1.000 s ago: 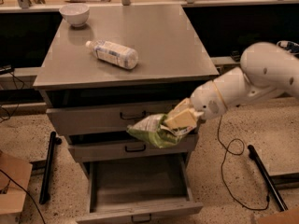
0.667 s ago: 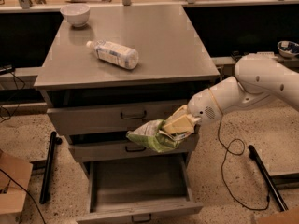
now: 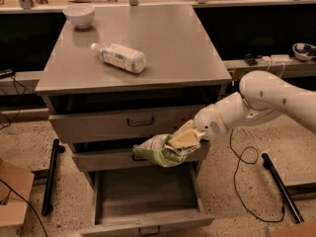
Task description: Place green jalapeno chip bag into bottom drawer
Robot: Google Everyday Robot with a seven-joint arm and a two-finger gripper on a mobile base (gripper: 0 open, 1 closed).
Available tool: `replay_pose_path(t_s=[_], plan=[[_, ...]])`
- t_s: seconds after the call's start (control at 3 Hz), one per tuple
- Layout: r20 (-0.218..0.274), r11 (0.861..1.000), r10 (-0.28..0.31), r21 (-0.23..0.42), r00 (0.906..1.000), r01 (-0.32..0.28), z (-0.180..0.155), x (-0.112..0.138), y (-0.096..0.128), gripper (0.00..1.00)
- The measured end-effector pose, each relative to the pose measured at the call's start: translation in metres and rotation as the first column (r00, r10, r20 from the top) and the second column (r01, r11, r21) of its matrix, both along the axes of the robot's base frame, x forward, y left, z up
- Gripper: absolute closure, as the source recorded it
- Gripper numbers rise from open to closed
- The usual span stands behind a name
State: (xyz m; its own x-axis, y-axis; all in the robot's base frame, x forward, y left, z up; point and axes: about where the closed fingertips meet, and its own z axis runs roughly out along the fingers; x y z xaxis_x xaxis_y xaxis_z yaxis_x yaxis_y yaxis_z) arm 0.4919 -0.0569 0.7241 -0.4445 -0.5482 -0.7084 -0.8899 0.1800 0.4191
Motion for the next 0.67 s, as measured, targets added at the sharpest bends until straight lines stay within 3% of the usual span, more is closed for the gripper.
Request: replay_pose_path(t_s=[0.33,0.67], plan=[[-0.078,0.999,-0.018,0.037,0.9968,0.02,-0.053,0.001,0.001,1.0],[-0.144,0.993,-0.019,0.116,0.9894,0.036,-0.107,0.003,-0.006,1.0]])
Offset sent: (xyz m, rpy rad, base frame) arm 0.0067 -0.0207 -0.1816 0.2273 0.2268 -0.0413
